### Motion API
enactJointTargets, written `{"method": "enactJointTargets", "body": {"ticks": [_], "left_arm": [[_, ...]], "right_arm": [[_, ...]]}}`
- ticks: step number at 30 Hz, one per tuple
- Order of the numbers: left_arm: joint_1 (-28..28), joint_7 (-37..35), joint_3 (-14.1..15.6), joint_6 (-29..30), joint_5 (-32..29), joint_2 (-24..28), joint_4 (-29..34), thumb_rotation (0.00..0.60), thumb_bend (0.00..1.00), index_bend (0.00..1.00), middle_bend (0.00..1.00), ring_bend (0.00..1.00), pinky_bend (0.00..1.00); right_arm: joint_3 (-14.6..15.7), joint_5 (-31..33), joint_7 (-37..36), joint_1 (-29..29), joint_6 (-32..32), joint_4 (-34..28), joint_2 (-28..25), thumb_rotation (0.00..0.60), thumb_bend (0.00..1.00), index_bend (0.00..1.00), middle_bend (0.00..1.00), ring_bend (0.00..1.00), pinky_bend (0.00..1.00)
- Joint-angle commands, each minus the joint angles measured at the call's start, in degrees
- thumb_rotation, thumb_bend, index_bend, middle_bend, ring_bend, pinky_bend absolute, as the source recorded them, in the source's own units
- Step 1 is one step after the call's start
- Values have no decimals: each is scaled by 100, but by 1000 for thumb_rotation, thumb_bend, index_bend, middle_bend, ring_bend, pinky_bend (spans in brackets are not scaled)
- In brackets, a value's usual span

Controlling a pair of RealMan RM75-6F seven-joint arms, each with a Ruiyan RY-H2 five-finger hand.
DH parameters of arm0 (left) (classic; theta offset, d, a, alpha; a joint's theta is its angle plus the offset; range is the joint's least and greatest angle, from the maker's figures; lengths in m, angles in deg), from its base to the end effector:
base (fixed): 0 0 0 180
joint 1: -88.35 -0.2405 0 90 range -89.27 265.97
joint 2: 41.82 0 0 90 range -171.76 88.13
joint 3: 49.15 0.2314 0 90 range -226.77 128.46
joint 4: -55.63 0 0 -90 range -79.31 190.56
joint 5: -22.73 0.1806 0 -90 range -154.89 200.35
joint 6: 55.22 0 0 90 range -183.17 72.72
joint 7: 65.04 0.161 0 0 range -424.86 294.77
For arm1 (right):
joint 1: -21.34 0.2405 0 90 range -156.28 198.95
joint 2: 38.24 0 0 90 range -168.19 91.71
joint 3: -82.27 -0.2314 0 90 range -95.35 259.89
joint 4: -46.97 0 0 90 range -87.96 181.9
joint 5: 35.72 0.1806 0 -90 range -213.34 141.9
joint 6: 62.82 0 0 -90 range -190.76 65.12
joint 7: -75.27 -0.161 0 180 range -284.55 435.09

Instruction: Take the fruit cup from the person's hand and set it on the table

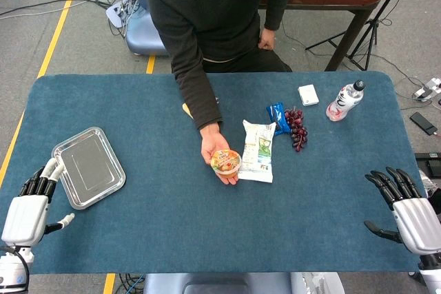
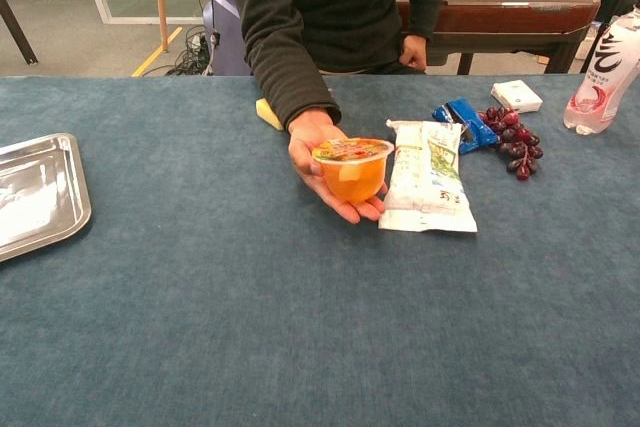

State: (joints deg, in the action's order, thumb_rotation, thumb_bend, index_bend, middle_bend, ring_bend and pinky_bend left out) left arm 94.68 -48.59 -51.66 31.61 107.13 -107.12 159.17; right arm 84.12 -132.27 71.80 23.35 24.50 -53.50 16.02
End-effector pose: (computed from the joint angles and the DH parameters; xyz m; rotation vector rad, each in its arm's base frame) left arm -0.2392 0.1956 0.1608 -1.4060 -0.8345 -0.8693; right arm -0.2489 -0.1627 0.1936 1.5237 -0.9274 0.9557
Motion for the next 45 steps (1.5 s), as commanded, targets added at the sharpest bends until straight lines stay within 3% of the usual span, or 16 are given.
{"method": "enactJointTargets", "body": {"ticks": [1,9,14,22,28,34,45], "left_arm": [[6,-9,-1,-34,-19,-4,-9,600,119,0,0,0,126],[130,-102,-44,-213,34,13,-90,600,119,0,0,0,127],[445,-405,-105,-628,186,109,-181,600,119,0,0,0,127],[1471,-1408,-165,-1769,976,414,-291,600,119,0,0,0,126],[2353,-1952,-333,-2562,1309,323,-455,600,119,0,0,0,99],[3203,-2384,-530,-3268,1397,37,-644,600,119,0,0,0,97],[4457,-2110,-902,-4486,902,-585,-880,600,119,0,0,0,90]], "right_arm": [[4,-4,0,10,-19,-1,9,600,105,148,143,0,58],[-8,6,13,23,-26,-8,-6,600,105,148,143,0,58],[-18,-8,68,44,-41,-66,-45,600,106,148,143,0,57],[-42,-41,205,94,-81,-220,-109,600,106,148,143,0,57],[-36,-50,305,94,-91,-322,-153,600,106,148,143,0,57],[-32,-43,387,110,-137,-398,-179,600,105,148,143,0,57],[-54,63,405,142,-223,-396,-155,600,106,148,143,0,57]]}}
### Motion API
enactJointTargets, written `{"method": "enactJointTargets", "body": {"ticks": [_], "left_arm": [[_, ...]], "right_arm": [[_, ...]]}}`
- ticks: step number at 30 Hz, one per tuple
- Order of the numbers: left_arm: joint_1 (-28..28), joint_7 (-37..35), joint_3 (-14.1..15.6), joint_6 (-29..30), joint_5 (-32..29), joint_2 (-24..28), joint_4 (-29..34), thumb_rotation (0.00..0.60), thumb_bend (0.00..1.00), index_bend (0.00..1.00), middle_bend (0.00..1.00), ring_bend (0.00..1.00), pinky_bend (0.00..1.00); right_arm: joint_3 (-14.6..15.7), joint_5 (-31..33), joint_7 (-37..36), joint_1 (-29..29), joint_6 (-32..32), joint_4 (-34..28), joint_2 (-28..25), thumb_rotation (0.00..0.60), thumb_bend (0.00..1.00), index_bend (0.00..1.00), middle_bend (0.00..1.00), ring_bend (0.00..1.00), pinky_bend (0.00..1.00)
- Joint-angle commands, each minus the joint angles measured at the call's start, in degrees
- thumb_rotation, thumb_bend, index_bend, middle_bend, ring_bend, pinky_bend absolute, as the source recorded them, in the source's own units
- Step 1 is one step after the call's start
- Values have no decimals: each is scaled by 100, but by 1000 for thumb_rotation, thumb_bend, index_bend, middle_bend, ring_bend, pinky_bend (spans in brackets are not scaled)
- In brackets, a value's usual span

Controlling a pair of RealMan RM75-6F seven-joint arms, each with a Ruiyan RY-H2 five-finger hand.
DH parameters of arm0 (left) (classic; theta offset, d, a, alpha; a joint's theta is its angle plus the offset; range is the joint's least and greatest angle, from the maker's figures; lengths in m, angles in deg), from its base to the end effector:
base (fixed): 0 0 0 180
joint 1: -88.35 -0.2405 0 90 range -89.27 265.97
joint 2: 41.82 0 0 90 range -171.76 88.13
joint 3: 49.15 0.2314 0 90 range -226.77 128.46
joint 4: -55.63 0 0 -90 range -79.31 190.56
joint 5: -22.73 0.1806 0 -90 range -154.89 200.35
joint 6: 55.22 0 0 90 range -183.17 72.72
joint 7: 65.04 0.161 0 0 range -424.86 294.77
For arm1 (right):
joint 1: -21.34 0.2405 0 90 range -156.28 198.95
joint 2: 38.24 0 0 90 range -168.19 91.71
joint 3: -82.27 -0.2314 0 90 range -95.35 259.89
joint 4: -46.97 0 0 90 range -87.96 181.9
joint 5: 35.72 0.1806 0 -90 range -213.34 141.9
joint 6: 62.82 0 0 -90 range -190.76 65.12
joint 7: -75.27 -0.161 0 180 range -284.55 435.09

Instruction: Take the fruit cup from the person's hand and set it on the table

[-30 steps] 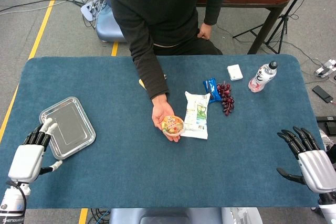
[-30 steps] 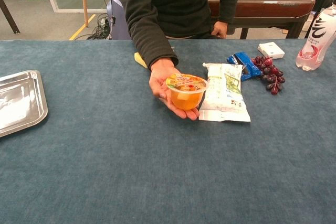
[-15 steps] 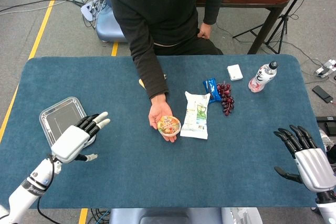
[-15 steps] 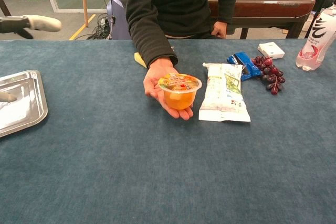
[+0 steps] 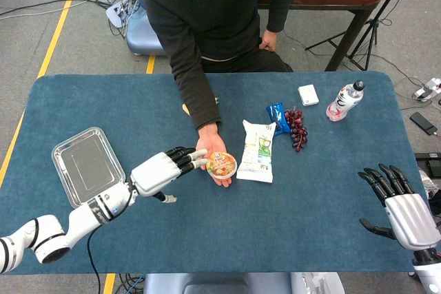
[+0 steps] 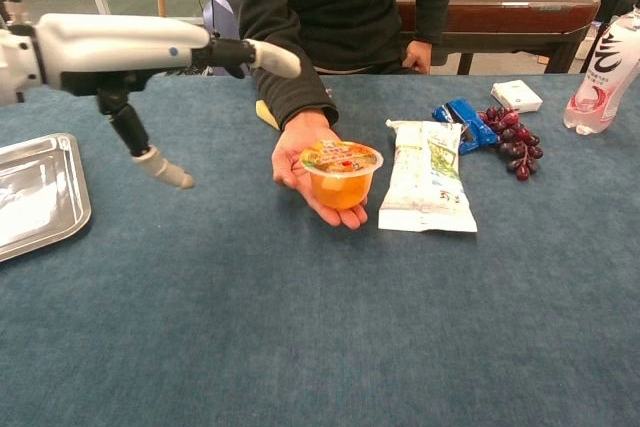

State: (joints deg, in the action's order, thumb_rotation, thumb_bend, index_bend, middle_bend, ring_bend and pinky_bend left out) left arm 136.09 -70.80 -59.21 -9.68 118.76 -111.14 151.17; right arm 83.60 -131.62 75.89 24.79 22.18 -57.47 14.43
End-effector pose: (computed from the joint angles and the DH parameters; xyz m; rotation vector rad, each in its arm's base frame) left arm -0.0626 0.3118 0.0587 -2.3340 -0.6831 -1.0987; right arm -0.2369 -0.1698 0.1922 1.5577 -0.9059 0.9285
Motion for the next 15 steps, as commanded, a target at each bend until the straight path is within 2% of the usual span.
{"method": "enactJointTargets", "body": {"ticks": [1,6,8,15], "left_arm": [[407,199,-174,-465,-340,-243,-112,600,119,0,0,0,90],[846,873,-290,-988,-853,-566,-353,600,119,0,0,0,90],[1006,1265,-341,-1235,-1233,-648,-434,600,119,0,0,0,90],[1520,2031,-462,-1582,-2311,-961,-662,600,119,0,0,0,90]], "right_arm": [[-2,0,-14,-8,20,8,7,600,106,148,143,0,57],[7,18,-55,-25,31,51,0,600,106,148,143,0,57],[3,24,-83,-31,48,69,3,600,105,148,143,0,57],[2,57,-178,-38,50,150,4,600,106,148,143,0,57]]}}
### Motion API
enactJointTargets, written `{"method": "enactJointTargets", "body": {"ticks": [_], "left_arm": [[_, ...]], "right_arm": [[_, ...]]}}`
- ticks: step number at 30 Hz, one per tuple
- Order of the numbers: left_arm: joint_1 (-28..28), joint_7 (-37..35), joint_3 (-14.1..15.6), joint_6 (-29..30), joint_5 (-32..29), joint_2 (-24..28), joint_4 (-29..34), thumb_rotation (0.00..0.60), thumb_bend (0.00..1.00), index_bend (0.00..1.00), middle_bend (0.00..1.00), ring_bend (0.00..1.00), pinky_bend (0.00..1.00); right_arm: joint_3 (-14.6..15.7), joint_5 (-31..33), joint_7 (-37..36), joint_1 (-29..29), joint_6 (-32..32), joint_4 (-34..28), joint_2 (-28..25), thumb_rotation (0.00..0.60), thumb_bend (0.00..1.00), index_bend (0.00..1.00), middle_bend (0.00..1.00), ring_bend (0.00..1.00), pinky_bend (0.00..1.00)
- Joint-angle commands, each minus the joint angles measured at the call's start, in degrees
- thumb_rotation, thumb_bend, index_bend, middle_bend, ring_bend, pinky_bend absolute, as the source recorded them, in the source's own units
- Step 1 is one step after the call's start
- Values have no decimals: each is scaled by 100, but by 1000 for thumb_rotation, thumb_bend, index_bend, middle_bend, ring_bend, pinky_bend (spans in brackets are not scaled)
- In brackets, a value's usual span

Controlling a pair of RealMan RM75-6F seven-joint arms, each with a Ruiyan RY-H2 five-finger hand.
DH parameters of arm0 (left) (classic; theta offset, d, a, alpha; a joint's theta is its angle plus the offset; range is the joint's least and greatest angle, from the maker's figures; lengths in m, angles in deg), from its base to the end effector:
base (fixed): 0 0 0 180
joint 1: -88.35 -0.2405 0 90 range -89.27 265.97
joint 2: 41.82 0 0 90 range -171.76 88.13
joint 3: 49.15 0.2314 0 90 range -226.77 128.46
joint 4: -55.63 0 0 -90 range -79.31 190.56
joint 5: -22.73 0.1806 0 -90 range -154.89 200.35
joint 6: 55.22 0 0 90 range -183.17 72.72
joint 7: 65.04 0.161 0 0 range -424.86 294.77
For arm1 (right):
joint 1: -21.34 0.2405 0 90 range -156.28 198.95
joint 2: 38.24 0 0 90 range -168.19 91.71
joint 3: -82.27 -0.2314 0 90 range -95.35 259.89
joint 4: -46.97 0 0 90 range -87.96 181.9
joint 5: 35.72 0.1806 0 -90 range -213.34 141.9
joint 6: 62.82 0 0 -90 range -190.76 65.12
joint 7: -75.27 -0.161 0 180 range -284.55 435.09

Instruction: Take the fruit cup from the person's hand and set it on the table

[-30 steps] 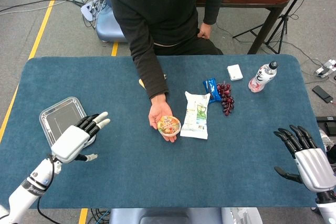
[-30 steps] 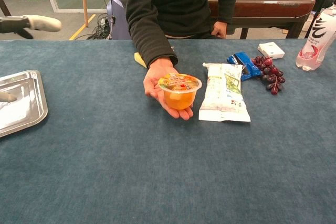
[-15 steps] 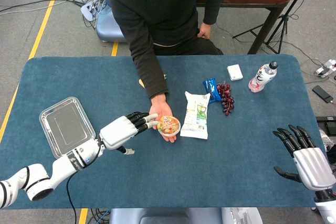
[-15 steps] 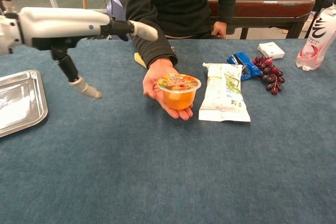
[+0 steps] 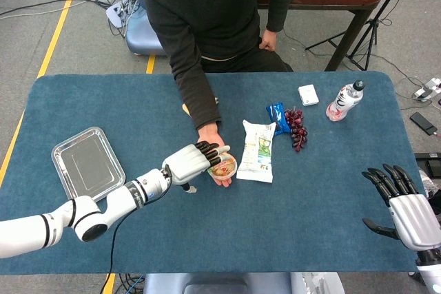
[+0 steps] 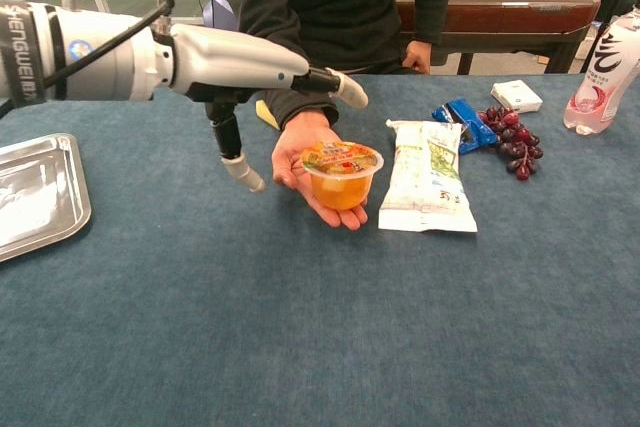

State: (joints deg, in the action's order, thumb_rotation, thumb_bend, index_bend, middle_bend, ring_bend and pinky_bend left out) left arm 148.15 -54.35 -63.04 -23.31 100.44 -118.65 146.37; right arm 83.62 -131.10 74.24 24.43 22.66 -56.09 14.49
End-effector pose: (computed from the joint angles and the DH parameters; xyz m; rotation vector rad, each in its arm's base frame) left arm -0.0176 0.3422 0.0158 -2.4148 -0.5860 -0.9020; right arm -0.2432 -0.1687 0.1952 1.5391 -0.9156 0.9265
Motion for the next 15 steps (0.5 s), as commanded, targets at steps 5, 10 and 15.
{"method": "enactJointTargets", "body": {"ticks": [5,10,15], "left_arm": [[720,922,42,-348,-1126,-451,-482,600,119,0,0,0,90],[1155,1412,260,-437,-1938,-688,-757,600,119,0,0,0,90],[1495,1778,511,-265,-2608,-829,-836,600,119,16,0,0,90]], "right_arm": [[9,35,-88,-29,22,81,9,600,105,148,143,0,57],[18,43,-164,-36,20,152,31,600,105,148,143,0,57],[18,63,-204,-59,50,191,21,600,106,148,143,0,57]]}}
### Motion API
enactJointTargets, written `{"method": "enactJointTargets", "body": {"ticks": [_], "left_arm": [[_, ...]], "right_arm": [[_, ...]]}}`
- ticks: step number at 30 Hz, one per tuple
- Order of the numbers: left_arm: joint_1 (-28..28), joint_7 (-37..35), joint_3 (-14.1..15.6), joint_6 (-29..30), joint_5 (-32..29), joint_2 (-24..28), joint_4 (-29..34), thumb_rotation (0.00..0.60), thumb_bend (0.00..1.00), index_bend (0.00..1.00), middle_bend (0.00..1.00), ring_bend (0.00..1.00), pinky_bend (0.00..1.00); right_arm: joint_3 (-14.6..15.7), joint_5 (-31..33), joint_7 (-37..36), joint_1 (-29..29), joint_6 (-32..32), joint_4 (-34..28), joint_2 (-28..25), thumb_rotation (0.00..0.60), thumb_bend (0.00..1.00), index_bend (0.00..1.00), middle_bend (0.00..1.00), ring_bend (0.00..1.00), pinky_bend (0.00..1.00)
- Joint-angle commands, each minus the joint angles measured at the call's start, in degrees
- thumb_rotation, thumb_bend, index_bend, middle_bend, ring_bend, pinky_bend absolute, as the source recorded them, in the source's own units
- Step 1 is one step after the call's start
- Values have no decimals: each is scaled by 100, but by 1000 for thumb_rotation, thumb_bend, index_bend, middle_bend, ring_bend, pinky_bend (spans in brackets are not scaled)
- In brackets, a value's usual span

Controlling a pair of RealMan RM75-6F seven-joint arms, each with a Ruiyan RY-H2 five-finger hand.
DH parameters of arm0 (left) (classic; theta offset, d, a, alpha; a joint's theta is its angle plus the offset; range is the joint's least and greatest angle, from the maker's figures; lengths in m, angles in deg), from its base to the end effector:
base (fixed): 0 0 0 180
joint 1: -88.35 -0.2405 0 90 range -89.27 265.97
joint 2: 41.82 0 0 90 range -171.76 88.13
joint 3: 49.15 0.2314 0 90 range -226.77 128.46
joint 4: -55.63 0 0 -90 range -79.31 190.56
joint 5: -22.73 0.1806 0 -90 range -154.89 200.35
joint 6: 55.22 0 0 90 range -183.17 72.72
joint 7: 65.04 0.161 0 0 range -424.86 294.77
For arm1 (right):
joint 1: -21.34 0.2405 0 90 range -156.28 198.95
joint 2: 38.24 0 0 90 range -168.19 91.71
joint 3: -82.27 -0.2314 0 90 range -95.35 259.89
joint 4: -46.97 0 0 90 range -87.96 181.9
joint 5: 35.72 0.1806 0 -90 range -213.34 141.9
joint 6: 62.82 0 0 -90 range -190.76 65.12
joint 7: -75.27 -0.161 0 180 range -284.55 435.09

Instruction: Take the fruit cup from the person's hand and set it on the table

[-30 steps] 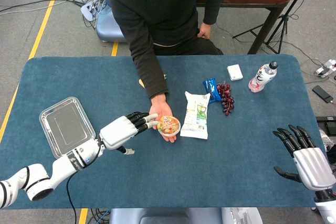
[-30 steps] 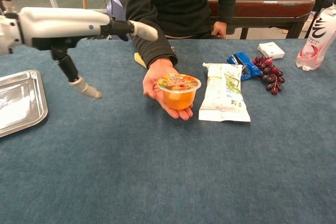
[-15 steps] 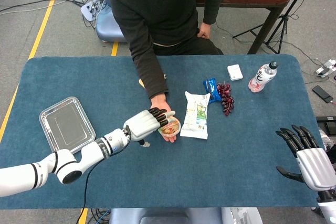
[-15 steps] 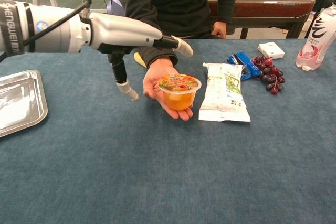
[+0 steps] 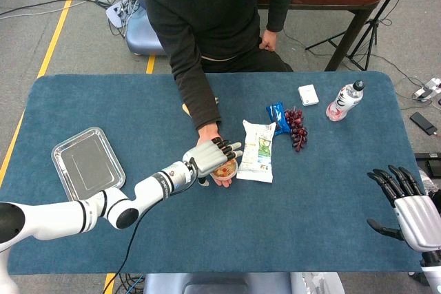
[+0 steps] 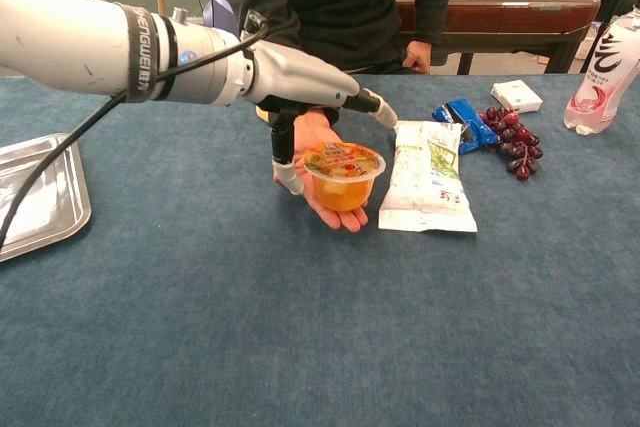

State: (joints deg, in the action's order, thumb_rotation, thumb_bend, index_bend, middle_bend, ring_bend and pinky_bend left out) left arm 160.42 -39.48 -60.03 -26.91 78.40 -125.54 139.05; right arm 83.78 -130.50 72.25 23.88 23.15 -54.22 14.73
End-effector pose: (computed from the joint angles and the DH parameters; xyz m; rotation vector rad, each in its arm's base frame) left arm 0.0103 0.3626 -0.0214 -2.4339 -0.5521 -0.7319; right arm -0.2517 -0.1664 0.1980 1.5178 -0.9302 0.9200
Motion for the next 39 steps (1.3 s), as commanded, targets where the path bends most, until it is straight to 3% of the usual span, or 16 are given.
{"method": "enactJointTargets", "body": {"ticks": [1,6,11,16,21,29,39], "left_arm": [[321,377,275,143,-498,-162,-119,600,119,23,0,0,90],[573,680,544,345,-1056,-295,-138,600,119,36,0,0,90],[709,764,630,538,-1266,-447,-170,600,119,66,0,2,112],[785,725,617,670,-1243,-616,-283,600,119,144,0,84,248],[793,660,648,725,-1168,-760,-446,600,119,290,42,211,403],[520,310,606,1051,-656,-762,-485,600,119,425,249,380,552],[-73,-363,641,1571,481,-302,-93,600,119,480,324,461,664]], "right_arm": [[2,5,-9,-6,5,6,-5,600,106,148,143,0,57],[9,9,-33,-14,2,29,-6,600,105,148,143,0,57],[7,24,-42,-36,32,37,-5,600,105,148,143,0,57],[22,77,-72,-93,68,74,7,600,105,148,143,0,57],[13,86,-115,-97,74,119,18,600,105,148,143,0,57],[17,67,-165,-110,91,164,54,600,105,148,143,0,57],[17,-35,-49,-116,147,31,-6,600,105,148,143,0,57]]}}
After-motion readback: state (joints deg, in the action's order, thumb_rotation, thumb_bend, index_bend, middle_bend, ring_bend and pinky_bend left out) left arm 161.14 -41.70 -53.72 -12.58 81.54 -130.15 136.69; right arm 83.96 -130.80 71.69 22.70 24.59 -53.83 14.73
